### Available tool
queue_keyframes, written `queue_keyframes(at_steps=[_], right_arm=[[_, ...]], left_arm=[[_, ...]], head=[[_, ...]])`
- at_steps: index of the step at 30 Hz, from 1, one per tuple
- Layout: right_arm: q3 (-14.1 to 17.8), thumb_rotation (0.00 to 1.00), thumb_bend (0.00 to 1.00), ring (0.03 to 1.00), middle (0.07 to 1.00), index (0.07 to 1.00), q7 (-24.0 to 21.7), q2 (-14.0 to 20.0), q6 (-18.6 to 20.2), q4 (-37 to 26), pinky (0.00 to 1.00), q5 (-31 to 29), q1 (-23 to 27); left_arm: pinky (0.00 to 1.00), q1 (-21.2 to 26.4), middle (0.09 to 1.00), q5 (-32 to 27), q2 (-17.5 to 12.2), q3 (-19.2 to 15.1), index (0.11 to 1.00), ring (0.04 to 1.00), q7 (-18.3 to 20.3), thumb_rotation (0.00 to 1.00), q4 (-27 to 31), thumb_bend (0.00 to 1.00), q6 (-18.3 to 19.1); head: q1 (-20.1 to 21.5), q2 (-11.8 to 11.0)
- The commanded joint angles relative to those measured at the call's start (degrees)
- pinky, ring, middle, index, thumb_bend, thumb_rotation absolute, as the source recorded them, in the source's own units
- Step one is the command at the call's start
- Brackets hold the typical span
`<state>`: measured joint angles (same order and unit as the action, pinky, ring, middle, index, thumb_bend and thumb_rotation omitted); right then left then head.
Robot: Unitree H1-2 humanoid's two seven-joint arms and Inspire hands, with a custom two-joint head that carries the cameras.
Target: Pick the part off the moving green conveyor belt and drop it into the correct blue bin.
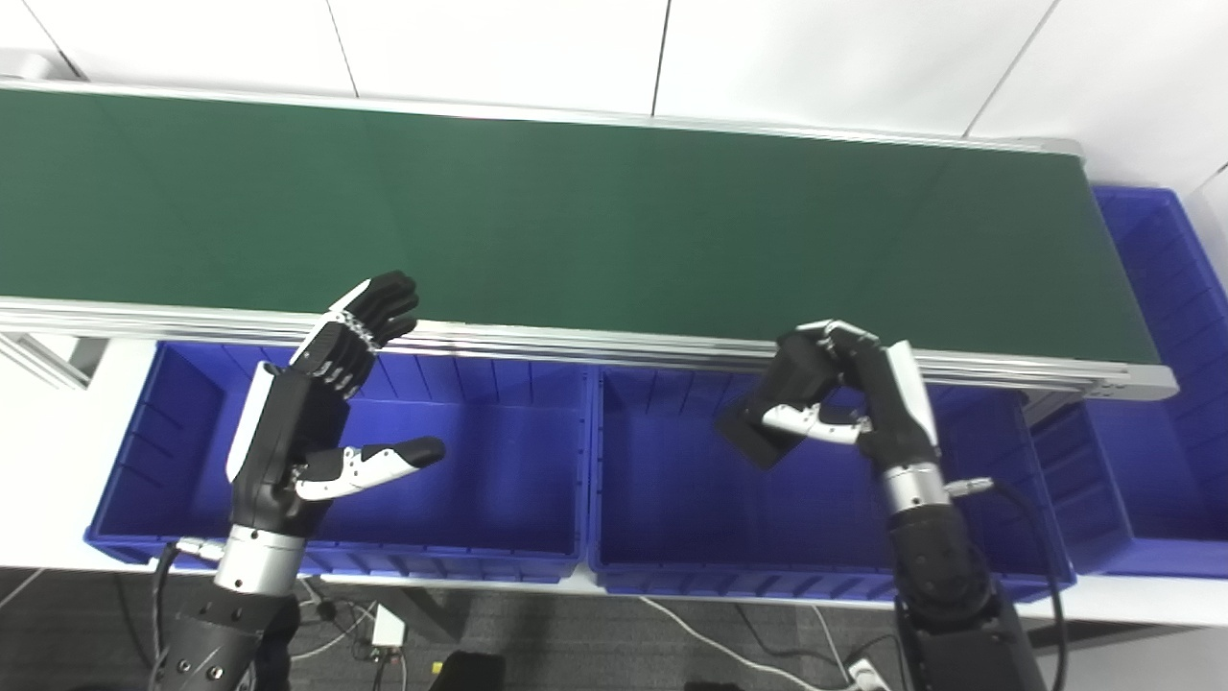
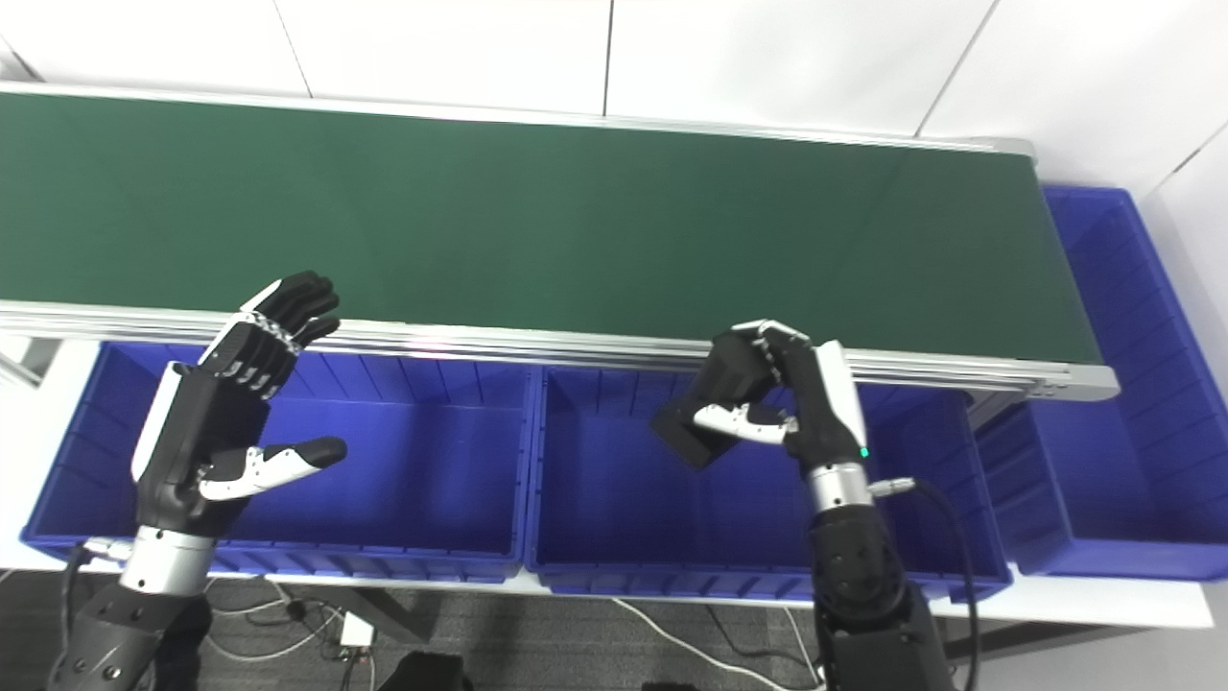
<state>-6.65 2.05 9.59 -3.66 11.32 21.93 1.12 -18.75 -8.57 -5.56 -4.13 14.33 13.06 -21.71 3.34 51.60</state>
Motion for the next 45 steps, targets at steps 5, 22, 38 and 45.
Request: queue_keyframes(at_steps=[5,22,38,45], right_arm=[[-4.51,0.57,0.90,0.894,0.932,0.943,-8.30,3.05,4.58,1.33,0.79,0.01,2.75],[-2.59,0.84,1.00,0.982,0.997,1.000,-8.22,2.72,-14.86,-10.62,0.95,-13.04,-7.40],[-3.08,0.75,0.97,0.944,0.975,1.000,-5.18,0.26,-23.27,-2.93,0.88,-15.06,-9.00],[-4.43,0.74,0.94,0.941,0.977,1.000,-3.05,0.34,-23.27,-1.99,0.90,-15.04,-9.40]], left_arm=[[0.84,-0.31,0.871,1.23,0.12,0.19,0.850,0.870,-2.09,0.30,0.77,0.75,-1.91],[0.83,-1.77,0.870,0.78,0.24,2.37,0.845,0.875,-2.54,0.24,-2.58,0.76,-4.18],[0.85,-2.35,0.869,2.58,1.51,2.65,0.842,0.876,-1.31,0.21,-5.78,0.76,-5.21],[0.85,-2.29,0.867,2.06,1.70,1.75,0.840,0.883,-0.38,0.23,-7.10,0.78,-5.20]], head=[[-0.42,-0.59],[-7.51,-11.02],[-8.08,-17.84],[-7.71,-18.15]])
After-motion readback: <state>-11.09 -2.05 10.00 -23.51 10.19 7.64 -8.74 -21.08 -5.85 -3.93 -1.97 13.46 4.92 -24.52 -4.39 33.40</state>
